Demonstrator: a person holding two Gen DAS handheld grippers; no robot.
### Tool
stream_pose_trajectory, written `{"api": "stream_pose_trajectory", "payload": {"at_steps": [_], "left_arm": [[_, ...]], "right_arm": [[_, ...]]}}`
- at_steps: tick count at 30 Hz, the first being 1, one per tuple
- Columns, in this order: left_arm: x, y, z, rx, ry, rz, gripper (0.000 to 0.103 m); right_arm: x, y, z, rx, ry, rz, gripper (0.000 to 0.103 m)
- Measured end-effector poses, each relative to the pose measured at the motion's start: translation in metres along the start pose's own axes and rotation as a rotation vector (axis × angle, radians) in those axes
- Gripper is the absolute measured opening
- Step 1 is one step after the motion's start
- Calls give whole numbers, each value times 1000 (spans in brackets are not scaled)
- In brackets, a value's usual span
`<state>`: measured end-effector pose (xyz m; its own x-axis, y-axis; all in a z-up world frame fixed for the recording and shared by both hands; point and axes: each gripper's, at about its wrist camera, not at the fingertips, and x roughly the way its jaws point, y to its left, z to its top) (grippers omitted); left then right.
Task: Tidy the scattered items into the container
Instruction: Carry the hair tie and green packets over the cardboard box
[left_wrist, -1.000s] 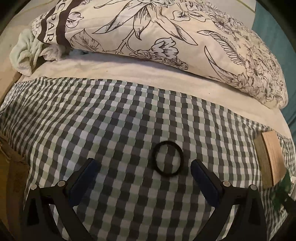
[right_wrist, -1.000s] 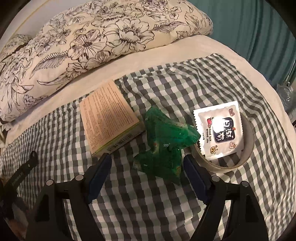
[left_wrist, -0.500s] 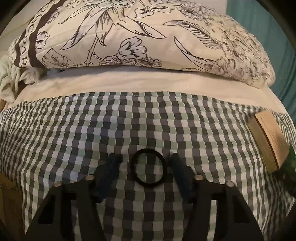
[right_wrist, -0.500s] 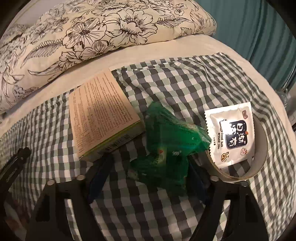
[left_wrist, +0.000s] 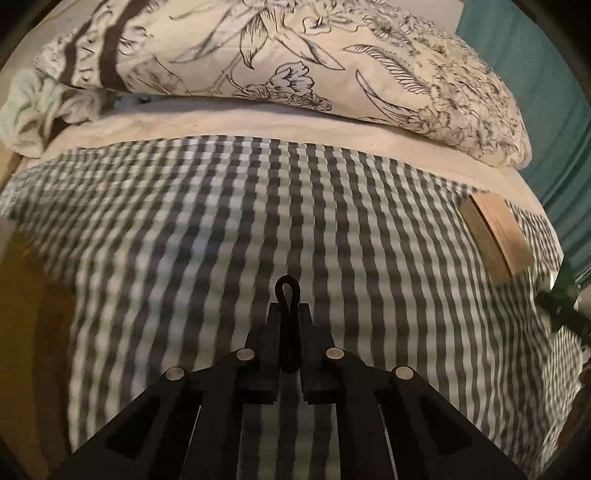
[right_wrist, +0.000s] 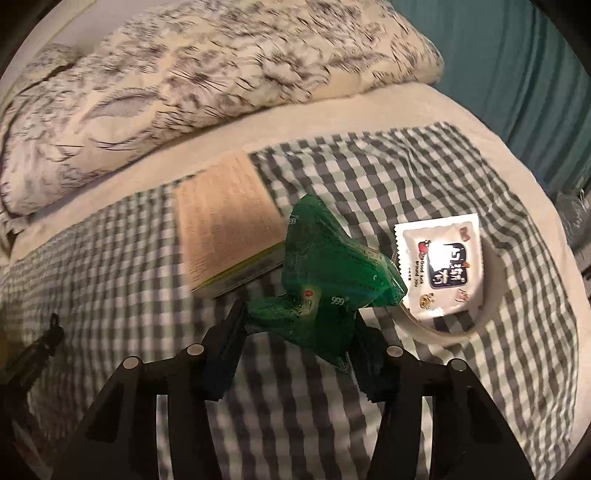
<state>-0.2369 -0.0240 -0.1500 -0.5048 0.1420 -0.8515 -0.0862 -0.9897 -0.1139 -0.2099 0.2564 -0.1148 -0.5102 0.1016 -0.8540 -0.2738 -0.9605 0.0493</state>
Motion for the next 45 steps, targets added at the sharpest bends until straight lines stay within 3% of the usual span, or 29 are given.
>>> {"api": "stream_pose_trajectory", "payload": {"at_steps": [7,15,23,32,45], "left_arm": [[-48,8,-40,-67,-4,8,8],[-98,9,-52,-55,-63,13,8],[-142,29,-67,-64,-107,50,8],[-208,55,-81,-75,-181,57,8],[-278,155,-89,-184,-255,143,8]], "right_arm": [[-43,16,-19,-61,-17,99,51],[-89,50,-51,-160,-3,192,51],[-128,108,-84,-289,-5,272,51],[-179,156,-109,-383,-45,309,51],[-242,250,-133,-494,-118,411,51]]}}
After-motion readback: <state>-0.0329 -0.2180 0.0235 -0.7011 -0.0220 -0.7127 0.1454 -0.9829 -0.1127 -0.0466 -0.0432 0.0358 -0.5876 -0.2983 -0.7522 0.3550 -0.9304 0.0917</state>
